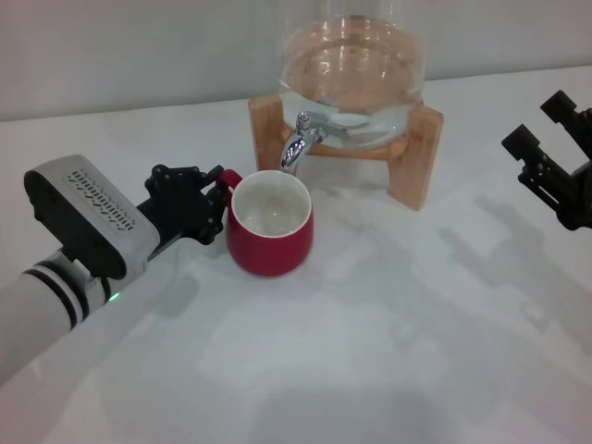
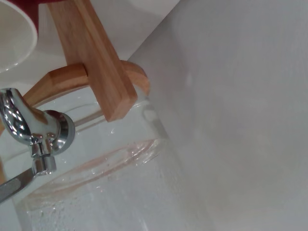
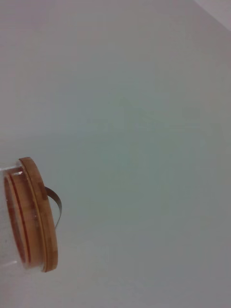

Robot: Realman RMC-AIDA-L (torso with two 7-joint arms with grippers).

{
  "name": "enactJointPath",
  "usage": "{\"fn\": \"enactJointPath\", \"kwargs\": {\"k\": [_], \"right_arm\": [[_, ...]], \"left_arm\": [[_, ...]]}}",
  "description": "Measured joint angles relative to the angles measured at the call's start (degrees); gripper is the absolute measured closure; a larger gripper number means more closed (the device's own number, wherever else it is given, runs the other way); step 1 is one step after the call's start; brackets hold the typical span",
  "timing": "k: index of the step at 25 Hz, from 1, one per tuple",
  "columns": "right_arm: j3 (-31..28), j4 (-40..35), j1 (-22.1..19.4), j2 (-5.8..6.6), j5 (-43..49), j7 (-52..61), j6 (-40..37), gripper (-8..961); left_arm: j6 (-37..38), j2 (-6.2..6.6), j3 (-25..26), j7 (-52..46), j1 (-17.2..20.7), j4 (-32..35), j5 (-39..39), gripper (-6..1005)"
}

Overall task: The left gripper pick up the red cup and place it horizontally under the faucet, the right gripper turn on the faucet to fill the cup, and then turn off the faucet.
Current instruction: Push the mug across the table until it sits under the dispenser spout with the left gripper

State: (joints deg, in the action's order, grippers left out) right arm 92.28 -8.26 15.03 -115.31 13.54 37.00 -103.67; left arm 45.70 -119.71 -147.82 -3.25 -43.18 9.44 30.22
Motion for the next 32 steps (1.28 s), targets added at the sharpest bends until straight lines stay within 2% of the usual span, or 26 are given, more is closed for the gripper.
{"fn": "enactJointPath", "kwargs": {"k": [32], "right_arm": [[0.00, -0.01, 0.00, 0.00, 0.00, 0.00, -0.22, 132]], "left_arm": [[0.10, 0.00, 0.88, 1.45, 0.02, 0.67, -0.42, 897]]}}
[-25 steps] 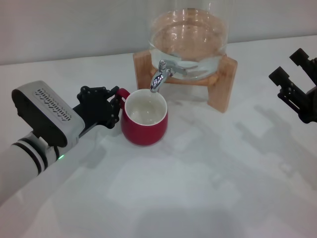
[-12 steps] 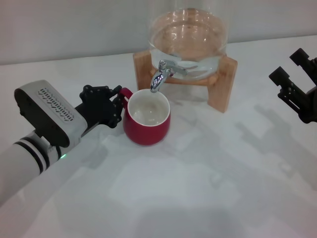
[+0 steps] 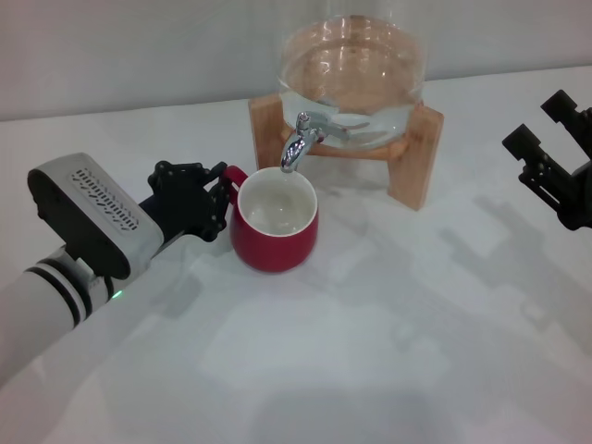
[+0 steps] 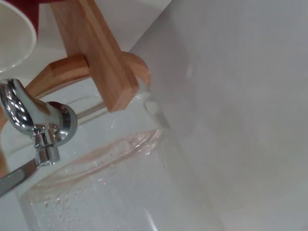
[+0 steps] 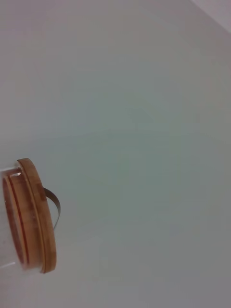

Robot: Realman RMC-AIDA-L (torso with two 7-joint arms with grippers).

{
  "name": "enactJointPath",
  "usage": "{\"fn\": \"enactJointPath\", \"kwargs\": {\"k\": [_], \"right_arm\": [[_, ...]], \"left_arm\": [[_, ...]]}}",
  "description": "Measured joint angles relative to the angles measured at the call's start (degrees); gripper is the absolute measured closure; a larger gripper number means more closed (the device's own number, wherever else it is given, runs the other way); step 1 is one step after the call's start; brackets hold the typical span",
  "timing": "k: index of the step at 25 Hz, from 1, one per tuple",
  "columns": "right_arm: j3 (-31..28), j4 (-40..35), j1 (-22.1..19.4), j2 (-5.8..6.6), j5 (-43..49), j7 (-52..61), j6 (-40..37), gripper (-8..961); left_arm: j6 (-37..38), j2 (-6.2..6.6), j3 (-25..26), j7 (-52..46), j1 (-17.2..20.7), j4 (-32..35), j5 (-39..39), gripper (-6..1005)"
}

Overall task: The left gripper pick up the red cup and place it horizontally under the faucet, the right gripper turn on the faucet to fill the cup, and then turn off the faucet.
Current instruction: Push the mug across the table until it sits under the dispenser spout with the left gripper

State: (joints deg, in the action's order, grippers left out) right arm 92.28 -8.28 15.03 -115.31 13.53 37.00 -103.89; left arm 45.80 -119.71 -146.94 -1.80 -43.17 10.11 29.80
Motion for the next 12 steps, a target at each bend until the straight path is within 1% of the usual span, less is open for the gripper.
{"fn": "enactJointPath", "kwargs": {"k": [12], "right_arm": [[0.00, -0.56, -0.07, 0.00, 0.00, 0.00, 0.01, 135]], "left_arm": [[-0.44, 0.00, 0.00, 0.04, 0.10, -0.01, 0.00, 894]]}}
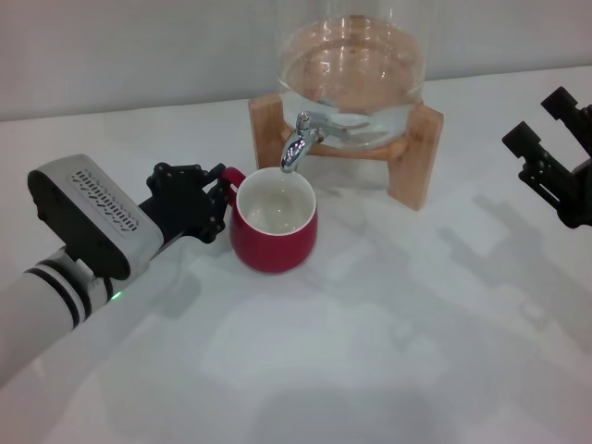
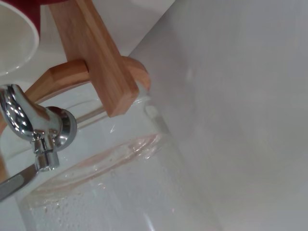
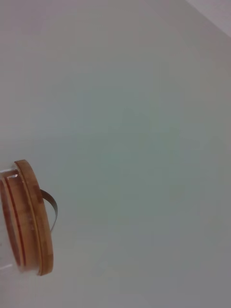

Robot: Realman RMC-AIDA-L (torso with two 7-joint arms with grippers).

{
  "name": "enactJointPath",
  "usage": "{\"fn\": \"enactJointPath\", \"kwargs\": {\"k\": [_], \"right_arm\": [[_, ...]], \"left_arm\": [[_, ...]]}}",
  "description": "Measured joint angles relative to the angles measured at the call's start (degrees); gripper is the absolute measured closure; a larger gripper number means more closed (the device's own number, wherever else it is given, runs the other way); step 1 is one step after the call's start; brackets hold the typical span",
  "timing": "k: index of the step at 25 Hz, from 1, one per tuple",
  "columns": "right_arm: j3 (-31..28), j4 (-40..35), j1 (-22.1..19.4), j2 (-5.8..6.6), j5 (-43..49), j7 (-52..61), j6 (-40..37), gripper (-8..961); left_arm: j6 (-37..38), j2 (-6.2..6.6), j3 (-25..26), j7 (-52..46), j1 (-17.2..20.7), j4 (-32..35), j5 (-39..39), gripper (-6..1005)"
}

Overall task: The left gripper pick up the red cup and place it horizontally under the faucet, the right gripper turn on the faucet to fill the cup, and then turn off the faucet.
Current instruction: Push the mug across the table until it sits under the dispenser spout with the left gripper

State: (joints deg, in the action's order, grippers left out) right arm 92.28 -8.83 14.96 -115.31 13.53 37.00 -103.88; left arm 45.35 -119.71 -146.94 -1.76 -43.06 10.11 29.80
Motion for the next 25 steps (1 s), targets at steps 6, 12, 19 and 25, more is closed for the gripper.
{"fn": "enactJointPath", "kwargs": {"k": [6, 12, 19, 25], "right_arm": [[0.00, -0.05, -0.02, 0.00, 0.00, 0.00, -0.01, 137], [0.00, -0.05, -0.02, 0.00, 0.00, 0.00, -0.01, 138], [0.00, -0.05, -0.02, 0.00, 0.00, 0.00, -0.01, 140], [0.00, -0.05, -0.02, 0.00, 0.00, 0.00, -0.01, 141]], "left_arm": [[-0.11, 0.00, -0.25, 0.00, 0.00, 0.00, 0.00, 892], [-0.16, 0.00, -0.13, -0.01, 0.08, 0.00, -0.10, 891], [-0.25, 0.00, -0.01, 0.00, 0.09, 0.00, -0.07, 883], [-0.27, 0.00, 0.00, 0.00, 0.17, 0.00, 0.00, 870]]}}
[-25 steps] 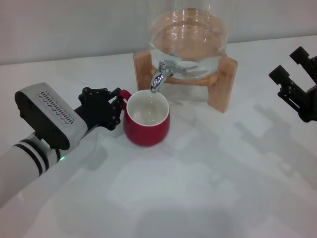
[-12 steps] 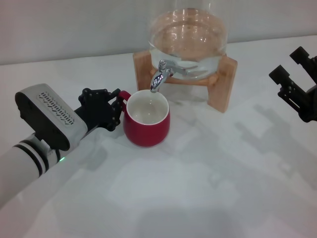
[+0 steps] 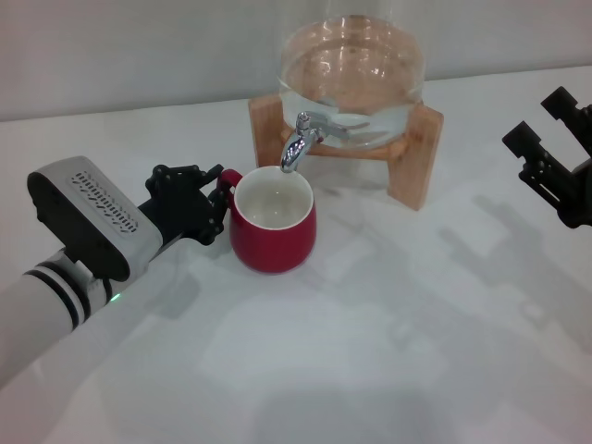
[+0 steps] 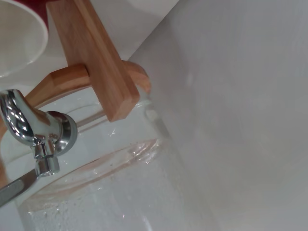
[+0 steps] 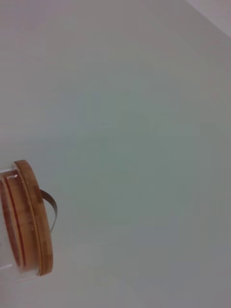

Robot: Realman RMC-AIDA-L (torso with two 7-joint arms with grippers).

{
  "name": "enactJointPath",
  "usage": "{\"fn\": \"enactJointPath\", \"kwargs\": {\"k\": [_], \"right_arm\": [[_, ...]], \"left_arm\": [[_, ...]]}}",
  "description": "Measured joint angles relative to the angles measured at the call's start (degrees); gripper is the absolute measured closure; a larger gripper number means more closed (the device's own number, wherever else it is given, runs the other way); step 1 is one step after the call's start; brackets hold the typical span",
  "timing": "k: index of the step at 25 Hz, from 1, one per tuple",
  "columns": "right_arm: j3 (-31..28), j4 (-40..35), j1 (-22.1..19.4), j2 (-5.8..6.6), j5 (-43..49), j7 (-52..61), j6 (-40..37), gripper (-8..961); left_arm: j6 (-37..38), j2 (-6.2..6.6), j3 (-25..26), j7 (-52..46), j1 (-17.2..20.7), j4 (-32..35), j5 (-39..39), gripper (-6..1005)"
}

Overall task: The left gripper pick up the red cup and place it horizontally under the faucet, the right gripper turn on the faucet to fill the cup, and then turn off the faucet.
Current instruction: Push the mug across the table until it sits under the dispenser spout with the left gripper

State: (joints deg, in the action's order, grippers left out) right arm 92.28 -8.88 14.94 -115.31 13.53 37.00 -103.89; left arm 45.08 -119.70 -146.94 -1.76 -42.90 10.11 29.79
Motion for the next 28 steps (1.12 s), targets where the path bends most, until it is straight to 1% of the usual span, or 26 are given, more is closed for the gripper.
{"fn": "enactJointPath", "kwargs": {"k": [21, 26, 28], "right_arm": [[0.34, -0.09, 0.00, 0.00, 0.00, 0.00, 0.00, 146], [0.55, -0.09, 0.00, 0.00, 0.00, 0.00, 0.00, 147], [0.60, -0.09, 0.00, 0.00, 0.00, 0.00, 0.00, 147]], "left_arm": [[-0.89, 0.00, -0.61, 0.02, -0.02, 0.00, -0.19, 808], [-1.33, 0.00, -0.63, 0.01, -0.13, 0.00, -0.18, 737], [-1.36, 0.00, -0.63, 0.01, -0.15, 0.13, -0.18, 730]]}}
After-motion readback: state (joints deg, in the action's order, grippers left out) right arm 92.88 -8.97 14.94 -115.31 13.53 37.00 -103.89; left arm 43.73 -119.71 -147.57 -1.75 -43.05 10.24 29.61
